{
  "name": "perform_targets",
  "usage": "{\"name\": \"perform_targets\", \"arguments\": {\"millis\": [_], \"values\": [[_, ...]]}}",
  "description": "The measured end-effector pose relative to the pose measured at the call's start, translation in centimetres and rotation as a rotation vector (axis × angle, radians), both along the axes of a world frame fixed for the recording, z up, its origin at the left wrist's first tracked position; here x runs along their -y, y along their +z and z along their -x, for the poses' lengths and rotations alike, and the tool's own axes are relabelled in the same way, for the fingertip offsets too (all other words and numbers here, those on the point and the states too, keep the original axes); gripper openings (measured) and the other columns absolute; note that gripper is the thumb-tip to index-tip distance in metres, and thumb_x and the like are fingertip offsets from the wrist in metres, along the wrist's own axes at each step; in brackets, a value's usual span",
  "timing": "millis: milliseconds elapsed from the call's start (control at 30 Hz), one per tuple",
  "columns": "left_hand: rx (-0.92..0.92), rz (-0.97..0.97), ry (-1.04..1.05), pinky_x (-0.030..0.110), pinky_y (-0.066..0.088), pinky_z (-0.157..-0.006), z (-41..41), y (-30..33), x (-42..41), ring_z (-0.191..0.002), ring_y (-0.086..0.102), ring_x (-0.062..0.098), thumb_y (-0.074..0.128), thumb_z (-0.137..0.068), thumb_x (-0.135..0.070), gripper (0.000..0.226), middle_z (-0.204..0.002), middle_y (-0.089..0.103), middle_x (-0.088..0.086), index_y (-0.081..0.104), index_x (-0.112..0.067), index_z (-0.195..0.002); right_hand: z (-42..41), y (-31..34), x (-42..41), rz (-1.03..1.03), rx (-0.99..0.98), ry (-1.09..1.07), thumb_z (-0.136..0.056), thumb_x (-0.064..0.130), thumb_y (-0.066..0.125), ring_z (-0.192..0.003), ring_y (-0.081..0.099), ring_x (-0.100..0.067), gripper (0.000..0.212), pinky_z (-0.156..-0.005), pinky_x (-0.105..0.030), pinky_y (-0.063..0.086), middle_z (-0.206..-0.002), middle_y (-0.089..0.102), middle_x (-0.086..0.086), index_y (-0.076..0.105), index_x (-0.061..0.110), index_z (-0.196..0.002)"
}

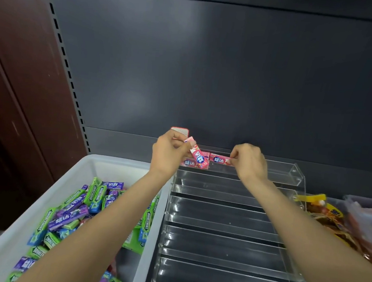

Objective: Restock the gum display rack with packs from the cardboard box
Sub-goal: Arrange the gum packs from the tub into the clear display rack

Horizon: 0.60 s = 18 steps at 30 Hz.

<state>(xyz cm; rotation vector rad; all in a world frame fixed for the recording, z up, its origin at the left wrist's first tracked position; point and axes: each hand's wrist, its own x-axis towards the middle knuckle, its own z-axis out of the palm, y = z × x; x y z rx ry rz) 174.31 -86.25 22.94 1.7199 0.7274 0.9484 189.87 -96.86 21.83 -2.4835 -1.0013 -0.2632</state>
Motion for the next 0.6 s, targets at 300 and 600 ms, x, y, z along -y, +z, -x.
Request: {"name": "perform_targets", "arguments": {"millis": [300, 600], "values": [[-0.012, 0.004, -0.022, 0.015, 0.054, -0.055, 0.1, 0.4, 0.2, -0.061, 0.066, 0.002, 0.068, -0.084, -0.023, 0.013, -0.077, 0.065, -0.005, 0.056, -0.02, -0.081, 1.0, 1.2, 1.0, -0.026, 0.058, 0.053, -0.089, 0.025, 0.063, -0.087, 0.063, -0.02, 0.014, -0.071, -0.03, 0.051, -0.097, 0.066, -0.001, 0.068, 0.017, -0.098], [-0.004, -0.025, -0.229, 0.027, 0.059, -0.06, -2.0, 2.3, 3.0, -0.057, 0.069, 0.014, 0.071, -0.082, -0.014, 0.015, -0.073, 0.068, 0.002, 0.062, -0.005, -0.091, 2.5, 3.6, 3.0, -0.324, -0.624, 0.533, -0.075, 0.006, 0.076, -0.079, 0.068, -0.019, 0.04, -0.081, -0.04, 0.056, -0.082, 0.07, -0.005, 0.062, 0.028, -0.105]]}}
